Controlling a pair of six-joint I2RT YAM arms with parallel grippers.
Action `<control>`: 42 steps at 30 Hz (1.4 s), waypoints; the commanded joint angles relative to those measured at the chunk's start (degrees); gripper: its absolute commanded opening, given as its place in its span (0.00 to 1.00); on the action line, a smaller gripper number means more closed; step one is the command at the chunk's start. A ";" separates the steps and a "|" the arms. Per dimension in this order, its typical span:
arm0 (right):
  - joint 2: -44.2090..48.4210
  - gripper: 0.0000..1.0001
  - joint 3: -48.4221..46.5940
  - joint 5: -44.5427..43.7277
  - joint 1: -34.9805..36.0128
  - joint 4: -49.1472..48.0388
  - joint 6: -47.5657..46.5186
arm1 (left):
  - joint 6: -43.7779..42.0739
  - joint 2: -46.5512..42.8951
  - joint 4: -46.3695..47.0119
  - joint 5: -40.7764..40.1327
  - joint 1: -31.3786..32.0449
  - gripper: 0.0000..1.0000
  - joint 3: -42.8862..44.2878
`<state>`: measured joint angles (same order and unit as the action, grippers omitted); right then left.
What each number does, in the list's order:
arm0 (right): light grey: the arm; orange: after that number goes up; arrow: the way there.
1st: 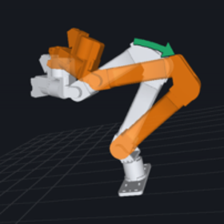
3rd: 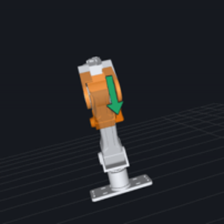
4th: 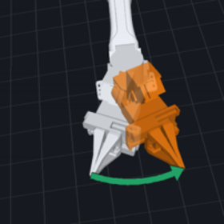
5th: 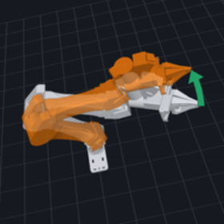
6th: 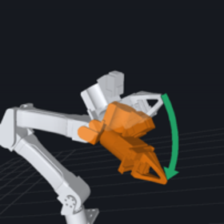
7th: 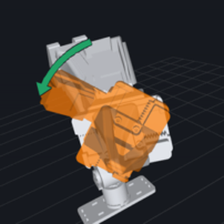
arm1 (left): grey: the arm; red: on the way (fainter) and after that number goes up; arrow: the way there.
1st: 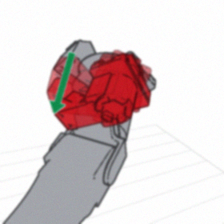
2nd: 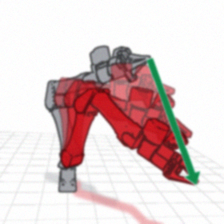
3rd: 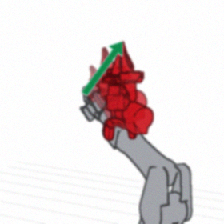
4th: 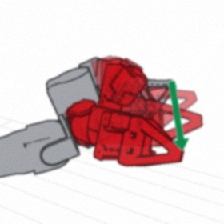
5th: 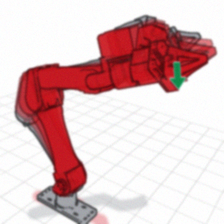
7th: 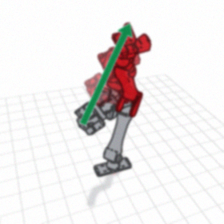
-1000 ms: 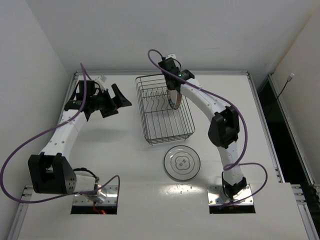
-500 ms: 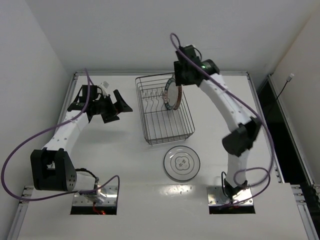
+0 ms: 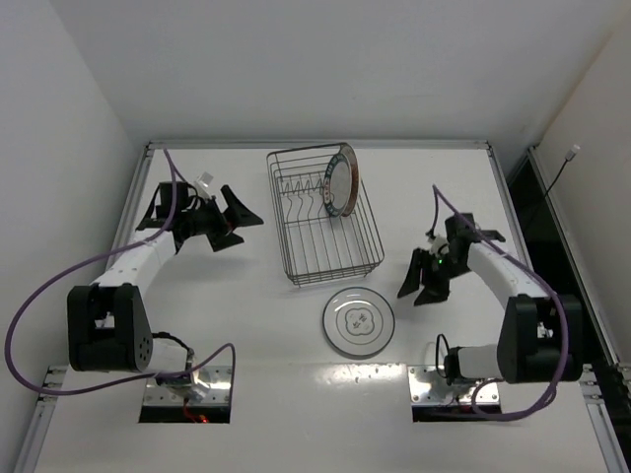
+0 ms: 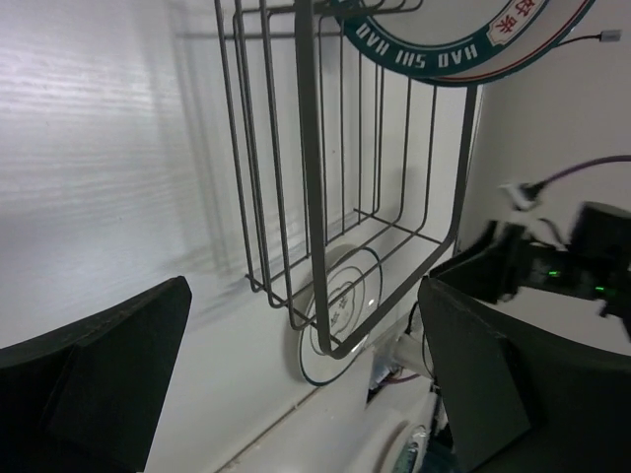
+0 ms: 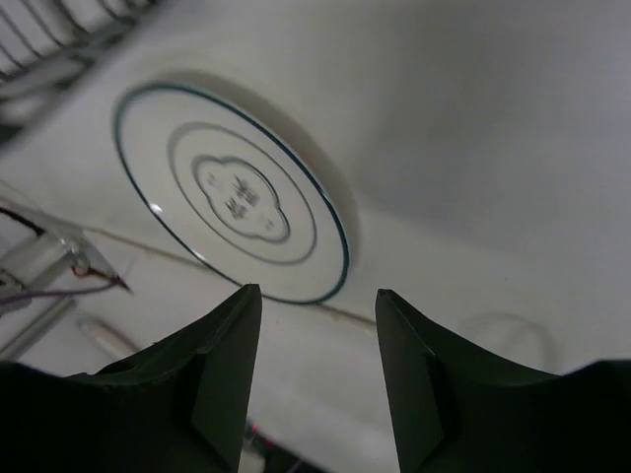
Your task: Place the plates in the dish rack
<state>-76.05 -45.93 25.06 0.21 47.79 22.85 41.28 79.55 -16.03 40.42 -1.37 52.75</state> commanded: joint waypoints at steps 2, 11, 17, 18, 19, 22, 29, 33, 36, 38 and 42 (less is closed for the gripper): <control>-1.45 0.47 6.90 10.10 -0.91 -6.03 -1.41 | 4.07 -1.32 7.76 4.75 -1.01 1.00 -2.91; -19.13 0.40 15.87 14.83 0.41 -19.04 -2.64 | 5.31 -2.47 8.56 5.28 -3.37 1.00 -8.80; -24.66 0.31 13.51 15.37 1.55 -19.67 -3.25 | 4.78 -2.47 8.56 5.81 -4.52 1.00 -9.33; -24.67 0.27 12.80 15.37 1.55 -19.06 -3.95 | 4.78 -1.95 8.56 5.81 -4.52 1.00 -9.33; -25.37 0.18 12.80 15.89 2.07 -18.44 -4.56 | 4.78 -1.94 8.56 5.81 -4.52 1.00 -9.33; -23.71 0.04 12.27 15.11 2.08 -18.43 -4.57 | 5.39 -1.33 9.70 6.42 -5.04 1.00 -8.81; -2.29 0.00 9.73 0.01 6.82 -3.78 -1.23 | 3.82 -1.33 6.64 6.42 -5.05 1.00 -7.66; 9.65 0.00 -0.26 -10.27 6.82 9.74 0.70 | 3.81 -1.33 6.63 5.89 -5.58 1.00 -7.66; 12.94 0.00 -6.95 -19.59 6.12 14.77 1.31 | 3.81 -0.80 6.63 5.37 -5.58 1.00 -7.66; 13.56 0.00 -14.60 -24.68 6.12 17.58 1.84 | 3.81 -0.80 6.63 5.37 -5.58 1.00 -7.05; 11.37 0.00 -32.67 -28.92 6.73 20.23 2.37 | 3.81 -0.80 5.84 4.84 -5.58 1.00 -5.21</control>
<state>-63.96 -67.26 2.79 6.48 64.51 23.27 45.67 78.94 -10.68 45.28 -6.17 44.21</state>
